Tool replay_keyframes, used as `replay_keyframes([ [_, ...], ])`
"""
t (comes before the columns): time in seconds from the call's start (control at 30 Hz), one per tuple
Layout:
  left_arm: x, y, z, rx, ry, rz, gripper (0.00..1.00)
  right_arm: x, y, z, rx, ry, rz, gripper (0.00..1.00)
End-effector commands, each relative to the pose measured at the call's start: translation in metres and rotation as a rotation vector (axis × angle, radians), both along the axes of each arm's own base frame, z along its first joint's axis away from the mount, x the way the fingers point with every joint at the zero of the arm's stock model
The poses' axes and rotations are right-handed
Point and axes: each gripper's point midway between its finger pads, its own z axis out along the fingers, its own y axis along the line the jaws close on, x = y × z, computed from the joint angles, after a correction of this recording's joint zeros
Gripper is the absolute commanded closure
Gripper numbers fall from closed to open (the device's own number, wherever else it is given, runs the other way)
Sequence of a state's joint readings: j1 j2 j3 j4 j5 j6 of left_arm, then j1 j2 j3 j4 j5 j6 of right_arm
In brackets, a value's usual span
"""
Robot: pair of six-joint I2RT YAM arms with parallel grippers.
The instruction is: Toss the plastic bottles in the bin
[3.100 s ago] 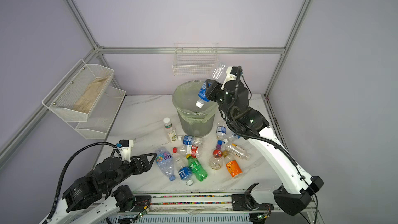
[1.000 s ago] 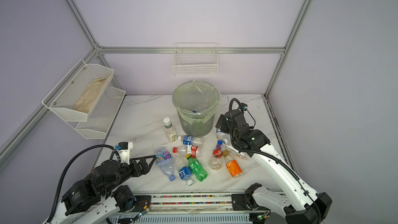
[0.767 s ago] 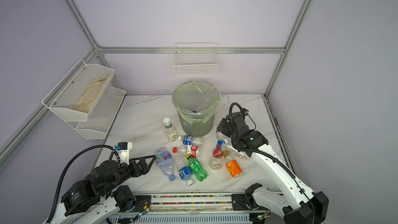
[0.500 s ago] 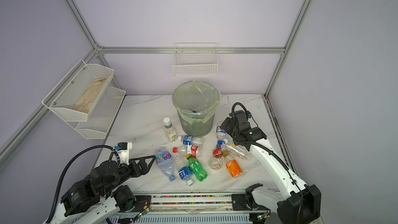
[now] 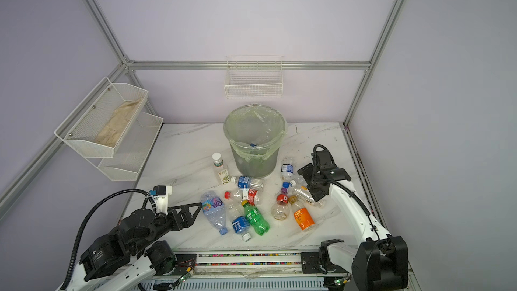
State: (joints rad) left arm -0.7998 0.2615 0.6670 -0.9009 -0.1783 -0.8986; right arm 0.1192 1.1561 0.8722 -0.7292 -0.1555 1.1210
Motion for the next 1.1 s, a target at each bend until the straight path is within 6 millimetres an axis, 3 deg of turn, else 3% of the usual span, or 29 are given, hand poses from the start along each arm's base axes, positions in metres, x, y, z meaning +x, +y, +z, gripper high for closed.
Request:
replay_keyframes([
  [0.0,0.0,-0.002,-0.01,0.002,0.007,-0.006,0.0,-0.014,0.001,-0.003,0.116,0.047,-0.067,0.03],
  [0.17,-0.001,-0.001,-0.012,0.001,0.006,-0.004,0.0,-0.019,-0.002,-0.008,0.15,0.075,-0.106,0.03],
  [0.6,-0.001,0.0,-0.013,-0.002,0.008,-0.002,0.0,-0.043,-0.006,-0.047,0.229,0.169,-0.23,0.03],
  [1.07,-0.002,0.001,-0.012,-0.006,0.008,0.002,0.0,-0.03,-0.043,-0.066,0.236,0.182,-0.295,0.05],
])
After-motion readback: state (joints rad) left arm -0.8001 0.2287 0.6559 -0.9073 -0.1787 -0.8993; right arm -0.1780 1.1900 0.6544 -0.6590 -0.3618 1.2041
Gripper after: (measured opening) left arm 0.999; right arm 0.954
